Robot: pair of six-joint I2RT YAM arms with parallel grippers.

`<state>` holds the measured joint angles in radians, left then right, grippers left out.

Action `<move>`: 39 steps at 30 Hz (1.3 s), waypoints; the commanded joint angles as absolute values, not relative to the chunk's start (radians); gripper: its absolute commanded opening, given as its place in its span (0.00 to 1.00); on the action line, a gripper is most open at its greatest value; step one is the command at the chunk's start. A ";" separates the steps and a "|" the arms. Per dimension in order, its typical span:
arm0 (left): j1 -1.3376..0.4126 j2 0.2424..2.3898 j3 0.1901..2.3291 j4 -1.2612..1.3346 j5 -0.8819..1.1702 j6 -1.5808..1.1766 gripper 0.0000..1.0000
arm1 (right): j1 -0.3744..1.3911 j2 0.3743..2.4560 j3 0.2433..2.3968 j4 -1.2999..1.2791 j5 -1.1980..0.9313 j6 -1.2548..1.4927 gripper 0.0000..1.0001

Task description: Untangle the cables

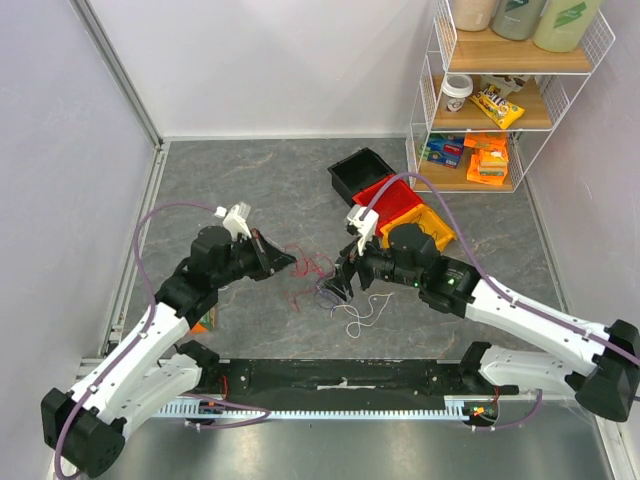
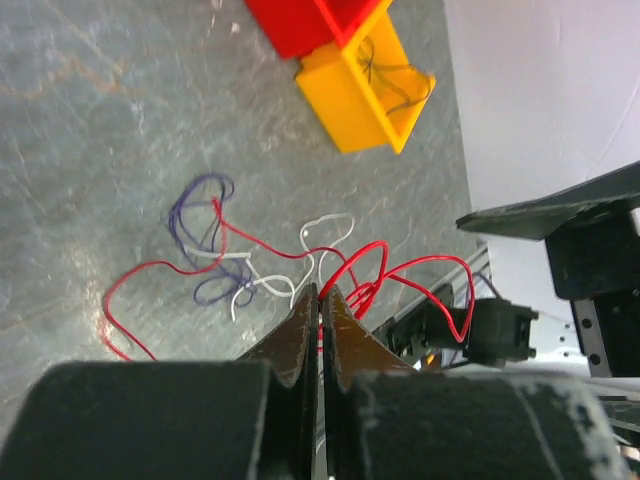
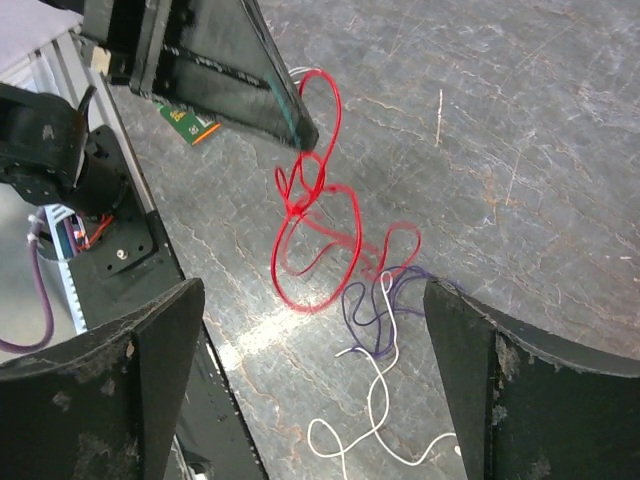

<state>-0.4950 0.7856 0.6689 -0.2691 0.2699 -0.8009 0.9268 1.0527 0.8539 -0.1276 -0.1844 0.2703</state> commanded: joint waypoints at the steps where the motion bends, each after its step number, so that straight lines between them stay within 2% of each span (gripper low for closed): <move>1: -0.494 0.769 0.611 -0.126 0.416 -0.864 0.02 | 0.928 1.098 0.890 -0.051 -0.244 0.184 0.98; 6: -0.494 0.749 0.620 -0.195 0.402 -0.828 0.02 | 0.931 1.101 0.933 -0.071 -0.181 0.051 0.98; 11: -0.492 0.744 0.635 -0.238 0.405 -0.807 0.02 | 0.966 1.216 1.029 -0.106 -0.199 -0.026 0.98; 15: -0.494 0.732 0.644 -0.268 0.407 -0.792 0.02 | 1.028 1.272 1.052 -0.106 -0.124 -0.081 0.98; 22: -0.492 0.716 0.658 -0.301 0.400 -0.773 0.02 | 1.130 1.342 1.032 -0.114 -0.006 -0.112 0.85; 23: -0.494 0.713 0.658 -0.299 0.399 -0.773 0.02 | 1.140 1.351 1.028 -0.097 0.023 -0.100 0.82; 25: -0.492 0.713 0.657 -0.298 0.406 -0.773 0.02 | 1.147 1.377 1.038 -0.090 0.060 -0.078 0.69; 30: -0.492 0.698 0.657 -0.305 0.422 -0.755 0.02 | 1.149 1.390 1.048 -0.061 0.129 -0.008 0.23; 32: -0.492 0.681 0.657 -0.314 0.422 -0.741 0.02 | 1.149 1.368 1.029 -0.029 0.123 0.030 0.01; 33: -0.492 0.664 0.657 -0.314 0.420 -0.732 0.05 | 1.149 1.359 1.022 -0.022 0.124 0.052 0.00; 34: -0.492 0.641 0.657 -0.314 0.413 -0.724 0.14 | 1.147 1.352 1.019 -0.020 0.124 0.067 0.00; 37: -0.492 0.528 0.647 -0.318 0.329 -0.709 0.57 | 1.131 1.318 1.022 -0.020 0.155 0.124 0.00; 39: -0.494 0.418 0.632 -0.322 0.243 -0.703 0.73 | 1.102 1.292 1.035 -0.017 0.140 0.164 0.00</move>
